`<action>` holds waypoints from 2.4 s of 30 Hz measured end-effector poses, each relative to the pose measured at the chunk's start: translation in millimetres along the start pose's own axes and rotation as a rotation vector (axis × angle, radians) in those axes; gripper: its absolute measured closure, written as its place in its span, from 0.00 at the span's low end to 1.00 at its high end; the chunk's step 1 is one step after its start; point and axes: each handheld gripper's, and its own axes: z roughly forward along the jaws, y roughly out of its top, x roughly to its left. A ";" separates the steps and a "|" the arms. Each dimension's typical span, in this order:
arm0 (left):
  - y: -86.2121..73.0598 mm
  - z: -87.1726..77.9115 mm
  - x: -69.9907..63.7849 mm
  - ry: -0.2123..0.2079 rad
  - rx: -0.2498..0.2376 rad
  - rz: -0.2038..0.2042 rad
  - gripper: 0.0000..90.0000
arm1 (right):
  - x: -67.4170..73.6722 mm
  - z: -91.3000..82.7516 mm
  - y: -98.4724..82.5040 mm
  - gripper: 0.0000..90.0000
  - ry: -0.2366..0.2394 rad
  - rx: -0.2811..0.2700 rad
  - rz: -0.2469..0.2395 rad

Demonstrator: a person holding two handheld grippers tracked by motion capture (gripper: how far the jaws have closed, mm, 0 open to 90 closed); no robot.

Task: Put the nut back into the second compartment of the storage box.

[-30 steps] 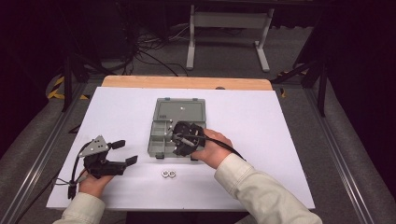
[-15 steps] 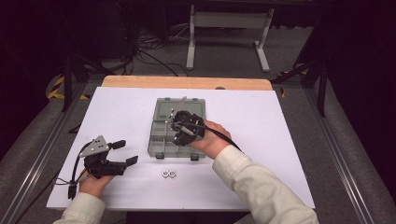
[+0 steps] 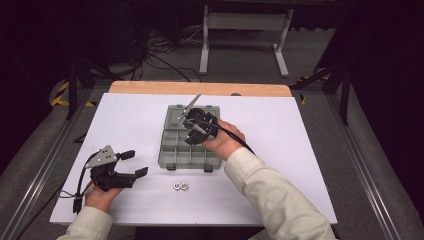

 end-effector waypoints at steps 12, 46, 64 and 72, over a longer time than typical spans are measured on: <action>0.0 2.9 -0.9 -0.003 0.011 -0.004 0.21 | -24.6 19.3 0.4 0.78 -0.016 -0.025 0.083; -0.8 1.4 -1.2 -0.007 0.015 0.006 0.21 | -33.3 64.1 3.3 0.77 -0.004 0.009 0.107; -1.1 0.5 -2.0 -0.009 0.014 0.011 0.21 | -32.4 80.9 6.0 0.77 -0.003 0.043 0.088; -1.1 0.4 -1.9 -0.011 0.013 0.011 0.20 | -31.2 79.5 6.5 0.73 -0.001 0.038 0.095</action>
